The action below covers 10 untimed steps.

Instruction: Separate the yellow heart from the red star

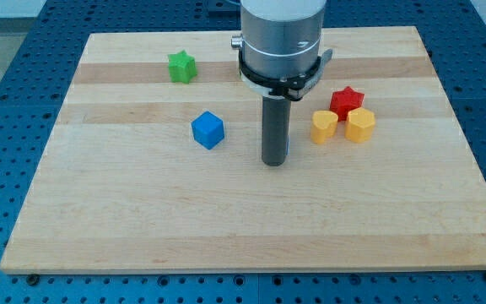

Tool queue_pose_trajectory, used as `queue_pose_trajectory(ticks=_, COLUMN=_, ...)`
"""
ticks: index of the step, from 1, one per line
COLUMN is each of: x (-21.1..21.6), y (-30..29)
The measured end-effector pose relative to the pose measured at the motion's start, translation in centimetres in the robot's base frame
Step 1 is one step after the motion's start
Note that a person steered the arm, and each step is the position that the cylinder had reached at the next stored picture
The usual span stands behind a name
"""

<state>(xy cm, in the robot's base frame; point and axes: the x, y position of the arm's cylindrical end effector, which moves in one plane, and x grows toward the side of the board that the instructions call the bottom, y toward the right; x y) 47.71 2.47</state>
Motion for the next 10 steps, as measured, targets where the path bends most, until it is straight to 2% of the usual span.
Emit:
queue_pose_trajectory(ticks=8, x=-1.0, y=-0.5)
queue_pose_trajectory(ticks=10, x=2.5, y=5.3)
